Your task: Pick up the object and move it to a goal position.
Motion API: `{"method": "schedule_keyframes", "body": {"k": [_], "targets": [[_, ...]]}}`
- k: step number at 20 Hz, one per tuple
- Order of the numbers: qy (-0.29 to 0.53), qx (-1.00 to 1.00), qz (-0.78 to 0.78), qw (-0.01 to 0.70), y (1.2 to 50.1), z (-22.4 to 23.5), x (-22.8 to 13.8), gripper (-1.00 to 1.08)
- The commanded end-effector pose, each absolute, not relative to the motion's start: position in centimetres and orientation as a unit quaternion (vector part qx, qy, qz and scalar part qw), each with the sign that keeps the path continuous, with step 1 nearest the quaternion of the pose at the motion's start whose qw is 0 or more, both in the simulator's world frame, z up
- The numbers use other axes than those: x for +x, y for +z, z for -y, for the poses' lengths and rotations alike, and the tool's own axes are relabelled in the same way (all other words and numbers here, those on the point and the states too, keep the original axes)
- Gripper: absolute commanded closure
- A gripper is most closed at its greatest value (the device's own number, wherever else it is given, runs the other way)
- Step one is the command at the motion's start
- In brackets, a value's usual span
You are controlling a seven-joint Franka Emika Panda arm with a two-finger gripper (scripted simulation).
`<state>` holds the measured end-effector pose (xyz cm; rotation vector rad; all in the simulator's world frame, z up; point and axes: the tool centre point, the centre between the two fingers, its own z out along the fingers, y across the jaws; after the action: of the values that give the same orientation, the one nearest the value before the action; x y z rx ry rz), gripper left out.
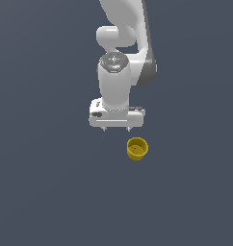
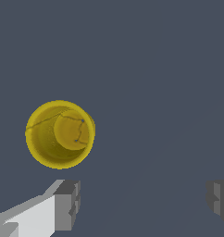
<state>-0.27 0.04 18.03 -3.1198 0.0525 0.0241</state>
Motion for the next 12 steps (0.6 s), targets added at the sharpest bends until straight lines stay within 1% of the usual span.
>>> {"method": "schedule_keyframes", "body": {"k": [1,7,12], "targets": [[0.008,-1.0,-0.017,0.011,18.0,0.0,-0.3,-0.2],[0.017,-1.0,-0.008,0.011,17.4,-1.3,-0.7,-0.2],[0.018,-1.0,-0.021,0.012,17.6,-0.7,-0.6,-0.2]]}}
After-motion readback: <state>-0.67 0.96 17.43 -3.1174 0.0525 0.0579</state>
